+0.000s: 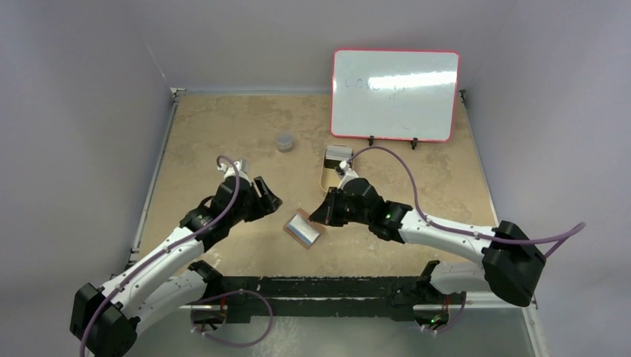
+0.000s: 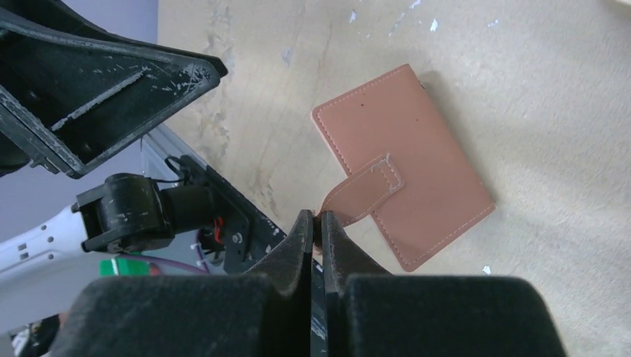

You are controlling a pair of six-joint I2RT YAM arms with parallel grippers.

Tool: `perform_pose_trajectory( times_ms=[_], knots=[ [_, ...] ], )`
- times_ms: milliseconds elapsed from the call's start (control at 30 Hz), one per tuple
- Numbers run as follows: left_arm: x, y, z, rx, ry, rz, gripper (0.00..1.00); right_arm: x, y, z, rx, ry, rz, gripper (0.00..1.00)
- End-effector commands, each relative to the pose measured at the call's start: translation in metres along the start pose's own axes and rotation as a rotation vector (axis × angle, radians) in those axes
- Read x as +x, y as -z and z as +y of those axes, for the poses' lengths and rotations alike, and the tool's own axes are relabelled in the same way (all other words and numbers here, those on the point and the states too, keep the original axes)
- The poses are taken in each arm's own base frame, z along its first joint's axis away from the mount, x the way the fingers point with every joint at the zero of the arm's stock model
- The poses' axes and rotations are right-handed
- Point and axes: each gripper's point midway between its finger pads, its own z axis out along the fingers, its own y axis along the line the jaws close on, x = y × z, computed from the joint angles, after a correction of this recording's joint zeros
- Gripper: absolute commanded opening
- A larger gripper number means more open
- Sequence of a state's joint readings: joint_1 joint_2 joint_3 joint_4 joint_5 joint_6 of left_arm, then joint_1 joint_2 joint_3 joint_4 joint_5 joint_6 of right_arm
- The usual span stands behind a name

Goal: Put the credit cards into the card holder
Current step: Open the card holder at the center of the board.

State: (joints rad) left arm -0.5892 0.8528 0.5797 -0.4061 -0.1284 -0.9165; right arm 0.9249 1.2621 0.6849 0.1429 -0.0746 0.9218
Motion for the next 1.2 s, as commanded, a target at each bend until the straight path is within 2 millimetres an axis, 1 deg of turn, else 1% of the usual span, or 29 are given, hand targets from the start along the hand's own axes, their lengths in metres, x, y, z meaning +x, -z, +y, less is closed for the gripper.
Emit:
perform_pose_trajectory(
  times_ms=[0, 133, 267, 333, 400, 467, 567, 700, 800, 867, 1000, 1067, 1100, 1167],
  knots=[
    [0.011, -0.007, -0.019, 0.121, 0.055, 0.039, 0.59, 0.001, 0.005, 0.012, -0.056, -0.087, -0.012, 0.00],
    [0.024, -0.013, -0.010, 0.096, 0.049, 0.088, 0.59, -0.002, 0.004, -0.007, 0.027, -0.086, -0.043, 0.00],
    [0.030, -0.015, -0.002, 0.069, 0.045, 0.105, 0.58, -0.002, 0.006, -0.022, 0.094, -0.080, -0.055, 0.00],
    [0.032, -0.016, -0.001, 0.067, 0.047, 0.113, 0.58, -0.006, 0.006, -0.033, 0.124, -0.081, -0.060, 0.00],
    [0.036, -0.016, -0.003, 0.082, 0.047, 0.130, 0.57, -0.010, 0.002, -0.050, 0.161, -0.085, -0.033, 0.00],
    [0.040, -0.016, -0.005, 0.098, 0.052, 0.143, 0.57, -0.010, -0.002, -0.060, 0.173, -0.099, 0.006, 0.00],
    [0.039, -0.015, -0.007, 0.116, 0.066, 0.135, 0.57, -0.007, -0.005, -0.064, 0.176, -0.100, 0.047, 0.00],
    [0.039, -0.016, -0.010, 0.134, 0.081, 0.134, 0.57, -0.008, 0.001, -0.079, 0.202, -0.125, 0.055, 0.00],
    [0.047, -0.021, -0.005, 0.127, 0.089, 0.151, 0.57, -0.011, 0.007, -0.091, 0.216, -0.139, 0.048, 0.00],
    [0.053, -0.024, -0.004, 0.133, 0.102, 0.170, 0.57, -0.012, 0.010, -0.094, 0.224, -0.145, 0.035, 0.00],
    [0.060, -0.025, -0.014, 0.196, 0.142, 0.199, 0.55, -0.013, 0.011, -0.101, 0.244, -0.138, 0.028, 0.00],
    [0.061, -0.027, -0.017, 0.229, 0.192, 0.185, 0.55, -0.013, 0.011, -0.106, 0.254, -0.142, 0.024, 0.00],
    [0.066, -0.029, -0.014, 0.242, 0.221, 0.184, 0.55, -0.013, 0.010, -0.107, 0.255, -0.145, 0.023, 0.00],
    [0.064, -0.031, -0.021, 0.302, 0.277, 0.158, 0.55, -0.011, 0.009, -0.110, 0.253, -0.149, 0.028, 0.00]
  ],
)
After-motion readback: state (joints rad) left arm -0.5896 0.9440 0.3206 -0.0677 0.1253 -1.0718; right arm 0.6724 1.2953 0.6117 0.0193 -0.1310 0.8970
